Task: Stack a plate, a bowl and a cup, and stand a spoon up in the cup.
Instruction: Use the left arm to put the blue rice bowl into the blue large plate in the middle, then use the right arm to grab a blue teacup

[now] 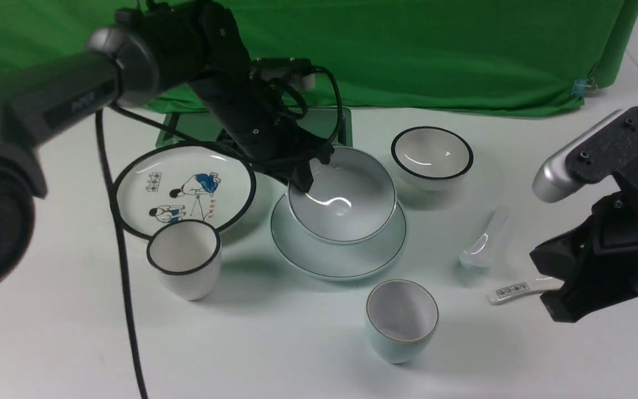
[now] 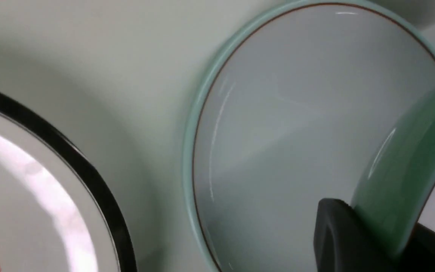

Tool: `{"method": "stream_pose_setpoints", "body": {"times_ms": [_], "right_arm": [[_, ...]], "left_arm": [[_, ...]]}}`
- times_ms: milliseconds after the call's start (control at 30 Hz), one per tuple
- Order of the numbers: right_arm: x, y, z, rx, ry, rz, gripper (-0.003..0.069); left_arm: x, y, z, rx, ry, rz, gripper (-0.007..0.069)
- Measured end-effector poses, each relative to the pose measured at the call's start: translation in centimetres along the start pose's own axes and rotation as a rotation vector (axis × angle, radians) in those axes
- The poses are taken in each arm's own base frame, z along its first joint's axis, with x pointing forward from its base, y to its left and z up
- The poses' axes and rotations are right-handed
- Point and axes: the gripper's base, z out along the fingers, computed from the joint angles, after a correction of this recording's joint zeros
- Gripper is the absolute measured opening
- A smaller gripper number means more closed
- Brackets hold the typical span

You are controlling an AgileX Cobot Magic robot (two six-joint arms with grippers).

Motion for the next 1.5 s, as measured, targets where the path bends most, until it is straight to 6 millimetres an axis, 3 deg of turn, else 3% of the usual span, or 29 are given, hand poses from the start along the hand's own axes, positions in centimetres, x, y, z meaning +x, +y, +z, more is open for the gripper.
{"method": "stream_pose_setpoints", "body": {"times_ms": [233,400,500,533,567,700,867,967,1067,1167,1233,1267,1300,1367,1500], "right_arm": [[0.1,0.0,1.9,-0.028,0.103,-0.002,0.0067],[-1.0,-0.3,2.7,-0.052,0.176,-0.018,0.0112],[-2.8,-0.2,3.2,-0.072,0.196,-0.050,0.0233],[-2.8,-0.1,3.3,-0.075,0.201,-0.051,0.0233],[-3.7,0.2,3.6,-0.086,0.194,-0.079,0.0310],[-5.5,1.6,5.4,-0.120,0.186,-0.146,0.0478],[-6.3,2.8,8.8,-0.156,0.241,-0.182,0.0533],[-6.0,3.5,11.2,-0.177,0.299,-0.193,0.0526],[-5.4,4.0,13.2,-0.193,0.352,-0.201,0.0502],[-4.8,4.3,14.6,-0.204,0.389,-0.204,0.0423],[-4.5,4.4,15.3,-0.206,0.403,-0.203,0.0319],[-4.5,4.4,15.3,-0.206,0.403,-0.203,0.0308],[-4.5,4.4,15.5,-0.206,0.407,-0.204,0.0213],[-4.8,4.4,15.3,-0.208,0.409,-0.206,0.0097],[-7.3,4.0,13.9,-0.206,0.387,-0.213,0.0084]], "left_arm": [[0.4,0.9,2.6,0.000,0.044,-0.017,0.0004],[0.1,1.2,2.4,-0.031,0.026,0.004,0.0067],[-0.4,0.8,0.9,-0.042,0.031,0.033,0.0171],[-0.5,0.7,0.8,-0.043,0.030,0.036,0.0177],[-0.9,0.3,-0.8,-0.052,0.033,0.061,0.0218],[-1.8,-1.0,-7.2,-0.157,0.004,0.137,0.0281],[-1.1,-2.8,-15.2,-0.289,-0.111,0.156,0.0230],[0.8,-4.1,-18.8,-0.299,-0.147,0.164,0.0153],[3.4,-4.8,-20.1,-0.294,-0.127,0.159,0.0083],[6.5,-4.9,-20.1,-0.295,-0.119,0.153,0.0022],[8.8,-4.8,-19.7,-0.300,-0.131,0.151,0.0001],[9.0,-4.8,-19.7,-0.302,-0.133,0.151,0.0000],[10.3,-4.7,-19.4,-0.308,-0.148,0.153,-0.0003],[12.3,-4.7,-19.1,-0.314,-0.176,0.155,-0.0006],[15.3,-4.7,-18.5,-0.319,-0.203,0.155,-0.0007]]}}
